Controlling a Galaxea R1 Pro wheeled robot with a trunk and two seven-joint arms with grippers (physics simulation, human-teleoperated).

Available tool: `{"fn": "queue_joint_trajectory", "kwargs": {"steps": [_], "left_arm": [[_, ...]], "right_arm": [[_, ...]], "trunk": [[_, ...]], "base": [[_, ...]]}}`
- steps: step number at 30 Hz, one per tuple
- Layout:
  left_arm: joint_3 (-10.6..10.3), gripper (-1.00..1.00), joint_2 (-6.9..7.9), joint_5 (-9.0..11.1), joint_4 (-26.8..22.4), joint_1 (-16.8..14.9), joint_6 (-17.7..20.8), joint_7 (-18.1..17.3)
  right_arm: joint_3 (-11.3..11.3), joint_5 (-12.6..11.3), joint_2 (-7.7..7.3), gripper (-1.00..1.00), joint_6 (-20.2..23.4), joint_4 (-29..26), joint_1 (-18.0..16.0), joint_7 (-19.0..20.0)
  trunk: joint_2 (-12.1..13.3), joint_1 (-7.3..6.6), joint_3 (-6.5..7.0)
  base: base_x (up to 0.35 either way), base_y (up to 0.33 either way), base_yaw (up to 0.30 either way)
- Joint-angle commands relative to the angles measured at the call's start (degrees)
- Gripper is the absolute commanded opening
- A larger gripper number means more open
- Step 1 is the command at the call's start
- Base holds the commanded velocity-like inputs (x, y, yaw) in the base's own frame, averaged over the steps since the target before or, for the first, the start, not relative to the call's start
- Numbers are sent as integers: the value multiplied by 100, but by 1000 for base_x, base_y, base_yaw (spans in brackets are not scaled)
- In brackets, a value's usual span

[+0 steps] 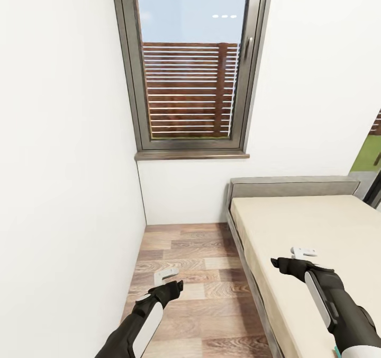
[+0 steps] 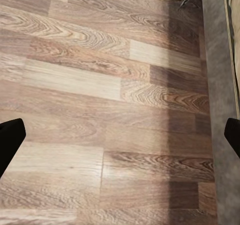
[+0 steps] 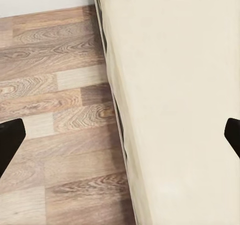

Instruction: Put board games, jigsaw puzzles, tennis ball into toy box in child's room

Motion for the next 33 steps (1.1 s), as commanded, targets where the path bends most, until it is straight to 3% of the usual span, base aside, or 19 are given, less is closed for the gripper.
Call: {"fn": "queue_joint_trajectory", "kwargs": {"steps": [1, 33], "left_arm": [[-19, 100, 3, 60, -10, -3, 14, 51], [-19, 100, 3, 58, -10, -3, 12, 55]], "right_arm": [[-7, -47, 0, 100, 29, -6, -3, 0], [-5, -47, 0, 100, 29, -6, -1, -1]], "trunk": [[-3, 0, -6], [-3, 0, -6]], "base": [[0, 0, 0], [0, 0, -155]]}}
